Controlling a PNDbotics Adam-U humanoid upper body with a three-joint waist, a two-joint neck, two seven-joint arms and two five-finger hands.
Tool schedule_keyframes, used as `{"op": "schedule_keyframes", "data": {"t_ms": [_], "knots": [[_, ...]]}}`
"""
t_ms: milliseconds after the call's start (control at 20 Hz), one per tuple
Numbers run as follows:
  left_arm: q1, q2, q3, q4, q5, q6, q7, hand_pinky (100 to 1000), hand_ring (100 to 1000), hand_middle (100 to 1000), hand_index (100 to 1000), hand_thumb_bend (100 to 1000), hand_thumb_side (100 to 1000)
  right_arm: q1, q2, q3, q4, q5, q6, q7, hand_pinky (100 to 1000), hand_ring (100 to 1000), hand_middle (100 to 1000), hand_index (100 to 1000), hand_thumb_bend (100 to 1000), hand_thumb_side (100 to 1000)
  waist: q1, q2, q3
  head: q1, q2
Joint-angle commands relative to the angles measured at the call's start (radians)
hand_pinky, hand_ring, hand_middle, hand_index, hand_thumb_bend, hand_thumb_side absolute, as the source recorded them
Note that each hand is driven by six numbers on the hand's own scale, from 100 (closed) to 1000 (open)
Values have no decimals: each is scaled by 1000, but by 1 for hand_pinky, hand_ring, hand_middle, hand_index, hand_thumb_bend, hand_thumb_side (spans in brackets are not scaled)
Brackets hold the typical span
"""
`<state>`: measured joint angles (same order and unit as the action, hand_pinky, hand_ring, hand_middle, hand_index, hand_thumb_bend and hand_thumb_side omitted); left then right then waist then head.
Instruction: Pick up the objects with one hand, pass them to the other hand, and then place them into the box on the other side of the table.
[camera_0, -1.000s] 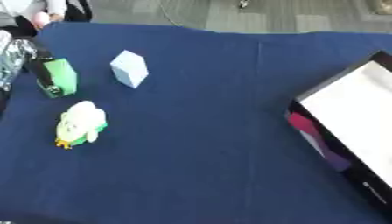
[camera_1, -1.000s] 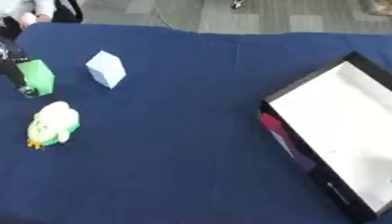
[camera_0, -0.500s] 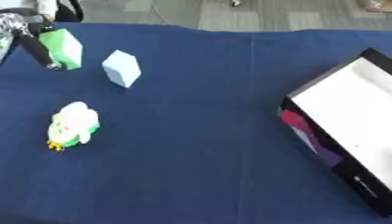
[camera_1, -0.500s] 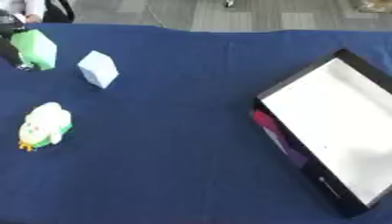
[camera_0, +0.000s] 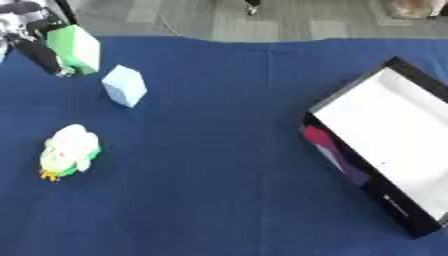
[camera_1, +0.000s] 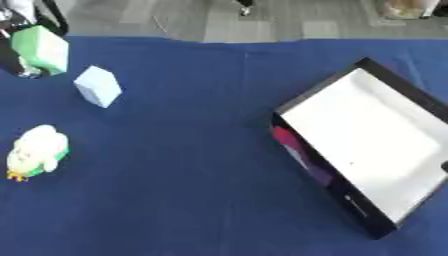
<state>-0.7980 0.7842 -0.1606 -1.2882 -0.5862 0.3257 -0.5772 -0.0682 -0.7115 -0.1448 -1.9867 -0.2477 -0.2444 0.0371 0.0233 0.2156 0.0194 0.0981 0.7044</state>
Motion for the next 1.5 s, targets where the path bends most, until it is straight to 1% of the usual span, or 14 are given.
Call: {"op": "schedule_keyframes", "data": {"t_ms": [50, 300, 450, 600, 850, 1050, 1250, 1500], "knots": [[-2, -5, -5, -47, 50, 15, 48, 736, 714, 526, 557, 166, 100, -51, -98, 21, -13, -11, 31, 21, 972, 984, 976, 985, 706, 107, -12, -37, -2, -15, 4], [20, -54, -22, -88, 98, 32, 123, 728, 709, 516, 556, 119, 100, -148, -153, 71, -13, -26, 76, 55, 969, 981, 973, 980, 706, 113, -15, -44, -3, -34, 8], [34, -79, -30, -111, 117, 39, 162, 725, 708, 512, 555, 100, 100, -201, -172, 100, -13, -33, 88, 71, 966, 979, 971, 977, 703, 113, -16, -49, -2, -42, 13], [45, -105, -39, -134, 133, 43, 202, 715, 705, 508, 555, 100, 100, -253, -179, 138, -13, -28, 100, 96, 964, 978, 969, 975, 700, 107, -18, -52, 1, -52, 16], [58, -139, -61, -159, 169, 41, 248, 703, 705, 502, 556, 100, 100, -333, -174, 199, -13, -11, 117, 145, 964, 976, 968, 974, 699, 101, -21, -55, 6, -69, 17], [68, -171, -71, -185, 193, 39, 298, 701, 704, 496, 555, 100, 100, -388, -156, 237, -13, -14, 150, 176, 965, 977, 969, 975, 697, 100, -23, -56, 11, -82, 19], [77, -208, -81, -210, 207, 35, 341, 698, 703, 492, 555, 100, 100, -432, -143, 270, -13, -15, 180, 209, 965, 978, 970, 974, 696, 100, -24, -57, 18, -92, 23], [88, -264, -86, -232, 206, 25, 383, 694, 701, 489, 556, 100, 100, -468, -131, 303, -13, 1, 212, 241, 965, 977, 970, 974, 695, 100, -24, -56, 27, -108, 27]]}}
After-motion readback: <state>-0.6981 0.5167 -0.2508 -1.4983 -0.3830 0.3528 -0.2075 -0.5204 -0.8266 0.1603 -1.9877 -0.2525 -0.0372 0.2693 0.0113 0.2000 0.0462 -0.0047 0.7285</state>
